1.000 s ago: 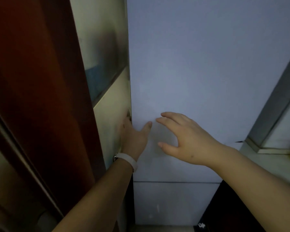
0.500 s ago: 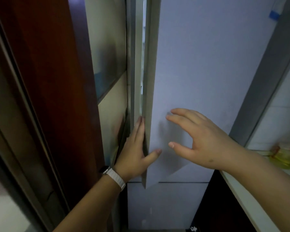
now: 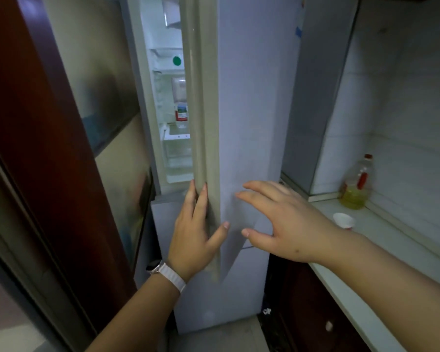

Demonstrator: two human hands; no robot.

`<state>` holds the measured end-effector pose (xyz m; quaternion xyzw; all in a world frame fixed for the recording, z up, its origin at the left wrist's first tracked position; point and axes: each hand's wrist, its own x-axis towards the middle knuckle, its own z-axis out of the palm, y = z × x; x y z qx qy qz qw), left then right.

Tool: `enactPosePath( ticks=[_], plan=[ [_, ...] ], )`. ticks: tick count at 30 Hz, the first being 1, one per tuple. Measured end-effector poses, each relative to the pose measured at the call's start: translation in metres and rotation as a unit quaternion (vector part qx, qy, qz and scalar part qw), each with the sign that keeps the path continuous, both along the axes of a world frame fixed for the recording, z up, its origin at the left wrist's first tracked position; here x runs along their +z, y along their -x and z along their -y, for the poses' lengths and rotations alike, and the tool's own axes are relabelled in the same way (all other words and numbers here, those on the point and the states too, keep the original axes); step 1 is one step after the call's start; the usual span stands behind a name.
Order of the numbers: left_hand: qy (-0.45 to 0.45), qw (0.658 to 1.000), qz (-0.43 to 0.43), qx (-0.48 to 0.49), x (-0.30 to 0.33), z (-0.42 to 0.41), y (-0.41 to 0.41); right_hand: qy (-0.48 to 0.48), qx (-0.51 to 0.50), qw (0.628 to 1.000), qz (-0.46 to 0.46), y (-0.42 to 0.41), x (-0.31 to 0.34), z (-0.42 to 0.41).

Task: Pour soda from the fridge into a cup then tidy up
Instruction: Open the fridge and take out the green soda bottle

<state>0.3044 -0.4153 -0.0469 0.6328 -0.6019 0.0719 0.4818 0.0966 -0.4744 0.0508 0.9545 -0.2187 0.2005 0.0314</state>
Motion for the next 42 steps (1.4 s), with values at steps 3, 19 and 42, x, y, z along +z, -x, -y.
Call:
enactPosePath(
  ticks=[3, 19, 42],
  plan=[
    [0.004, 0.999, 0.034, -0.015, 0.001, -0.006, 0.024, -0.006, -0.014, 1.000, -0.005, 0.026, -0.004, -0.011],
    [0.065, 0.984, 0.153, -0.063, 0.019, 0.032, 0.140, 0.001, -0.114, 0.993, 0.017, 0.145, -0.005, -0.032],
    [0.044, 0.942, 0.255, -0.211, 0.033, 0.176, 0.201, 0.013, -0.246, 0.968, 0.052, 0.175, -0.008, 0.024]
  ],
)
